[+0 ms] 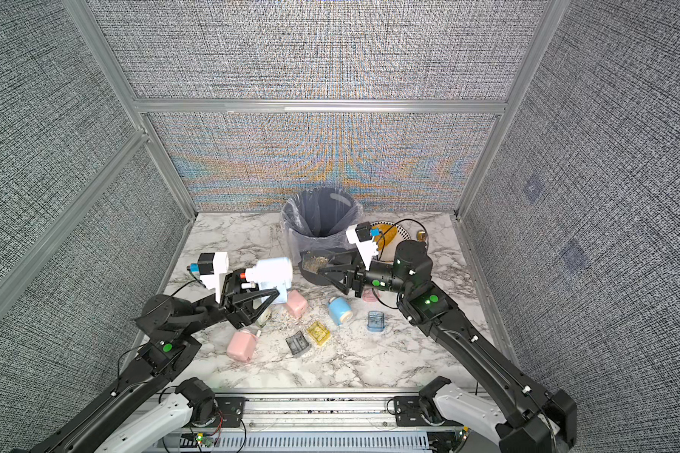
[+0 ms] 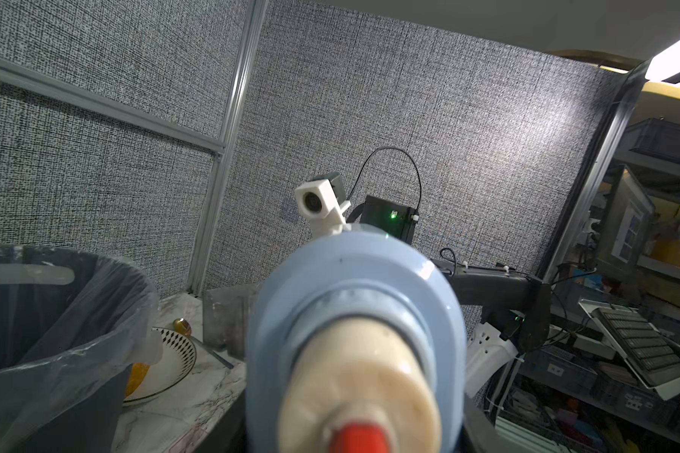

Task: Take out the pencil sharpener tray and clean the shavings
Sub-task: Open the container of the pencil sharpener, then pour the shavings into the trash bin.

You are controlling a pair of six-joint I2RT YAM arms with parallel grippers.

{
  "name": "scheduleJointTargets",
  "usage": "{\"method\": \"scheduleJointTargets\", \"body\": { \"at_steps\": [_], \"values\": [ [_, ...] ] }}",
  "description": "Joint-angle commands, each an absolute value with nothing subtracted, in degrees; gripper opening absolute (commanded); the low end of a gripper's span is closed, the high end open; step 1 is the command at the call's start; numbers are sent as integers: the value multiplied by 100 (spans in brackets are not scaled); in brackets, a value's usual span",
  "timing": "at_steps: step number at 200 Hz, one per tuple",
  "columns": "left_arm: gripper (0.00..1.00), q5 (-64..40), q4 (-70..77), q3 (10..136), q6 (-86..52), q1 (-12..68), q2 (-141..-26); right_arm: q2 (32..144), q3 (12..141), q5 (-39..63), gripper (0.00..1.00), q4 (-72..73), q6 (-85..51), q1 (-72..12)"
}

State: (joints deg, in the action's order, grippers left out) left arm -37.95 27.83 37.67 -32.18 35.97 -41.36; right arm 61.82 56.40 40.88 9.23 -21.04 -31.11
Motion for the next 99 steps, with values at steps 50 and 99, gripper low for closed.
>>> {"method": "scheduleJointTargets", "body": {
  "at_steps": [50, 99],
  "values": [
    [0, -3466, 1903, 4250, -1749, 3553, -4357, 7242, 6560, 3501, 42, 1202, -3668, -2743],
    [0, -3428, 2085, 4379, -1781, 3322, -4713, 7692, 6743, 2857, 45, 1802, -5432, -2731]
  ]
}}
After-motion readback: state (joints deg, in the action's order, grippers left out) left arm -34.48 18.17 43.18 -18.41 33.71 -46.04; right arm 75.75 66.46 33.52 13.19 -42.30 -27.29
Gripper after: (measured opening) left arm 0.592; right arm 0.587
